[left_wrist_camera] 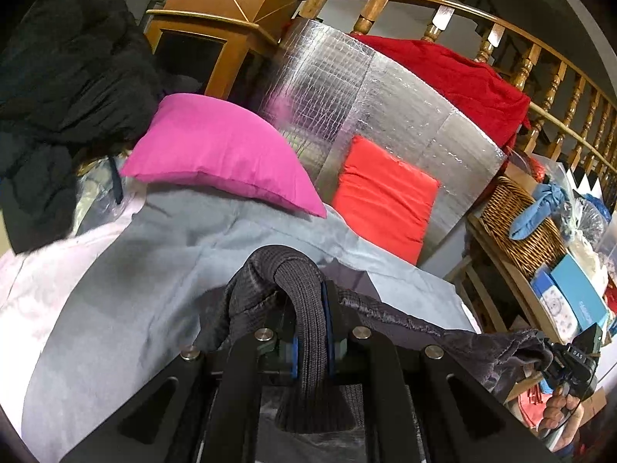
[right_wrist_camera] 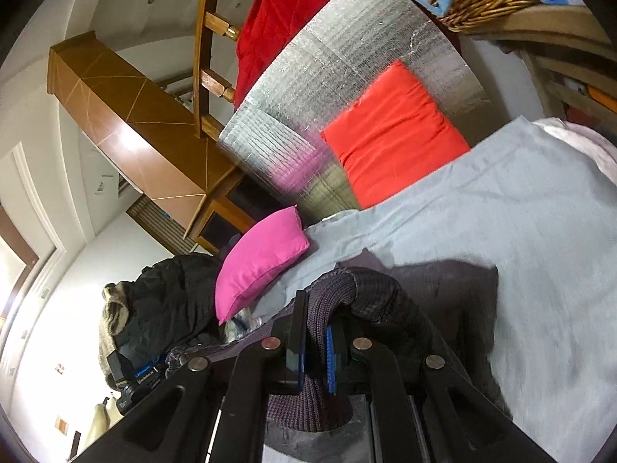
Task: Fold large clothes
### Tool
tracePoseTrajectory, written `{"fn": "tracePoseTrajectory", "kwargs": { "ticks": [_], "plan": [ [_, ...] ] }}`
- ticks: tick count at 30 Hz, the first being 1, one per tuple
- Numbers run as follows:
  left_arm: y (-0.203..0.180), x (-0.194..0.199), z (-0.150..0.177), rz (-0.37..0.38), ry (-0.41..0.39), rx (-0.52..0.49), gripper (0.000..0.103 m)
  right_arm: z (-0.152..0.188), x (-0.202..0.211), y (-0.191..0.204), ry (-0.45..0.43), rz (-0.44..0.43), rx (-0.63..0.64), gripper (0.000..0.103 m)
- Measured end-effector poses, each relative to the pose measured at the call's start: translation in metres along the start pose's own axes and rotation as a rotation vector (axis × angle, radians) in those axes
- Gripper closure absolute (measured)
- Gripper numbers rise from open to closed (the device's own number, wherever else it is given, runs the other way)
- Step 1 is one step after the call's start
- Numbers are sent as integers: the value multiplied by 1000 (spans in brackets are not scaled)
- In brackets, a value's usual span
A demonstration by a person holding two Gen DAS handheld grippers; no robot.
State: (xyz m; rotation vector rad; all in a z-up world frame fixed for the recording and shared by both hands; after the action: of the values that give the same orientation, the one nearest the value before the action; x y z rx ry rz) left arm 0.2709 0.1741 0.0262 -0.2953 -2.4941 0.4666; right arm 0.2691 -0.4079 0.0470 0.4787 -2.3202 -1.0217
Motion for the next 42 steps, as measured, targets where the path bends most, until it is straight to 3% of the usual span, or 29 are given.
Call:
{"fn": "tracePoseTrajectory", "kwargs": {
  "ticks": [14, 21, 31, 38, 41, 42],
  "plan": [
    [20, -120, -21, -68, 91, 1, 92, -54, -107, -48, 53, 125, -15, 96],
    [39, -183, -8, -131, 185, 18, 92, -55, -160, -80, 109, 204, -27, 96],
    [49, -232, 7, -186, 252, 23, 92, -49, -207, -126, 169, 306, -76, 96],
    [54, -247, 7, -164, 295, 62, 83, -43, -220, -151, 210, 309, -158, 91],
    [56, -243, 3, -114, 299, 106, 62, -44, -219, -155, 221, 283, -189, 84],
    [56, -240, 0, -103, 283, 116, 51, -46, -218, -156, 218, 268, -201, 80]
  ]
}}
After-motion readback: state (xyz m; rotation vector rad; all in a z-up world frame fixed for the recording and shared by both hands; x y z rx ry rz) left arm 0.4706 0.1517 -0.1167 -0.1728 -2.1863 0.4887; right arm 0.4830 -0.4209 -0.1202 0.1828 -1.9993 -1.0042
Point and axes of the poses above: each gripper's, at about its wrist camera, not at the fingertips, and x roughly against the way its jaws point, y to its left, z to its underside, the point moved 2 cm from there along -x, roughly the way its jaws point, and after that the axes turned 4 degrees about -x, right-handed, at the moved point
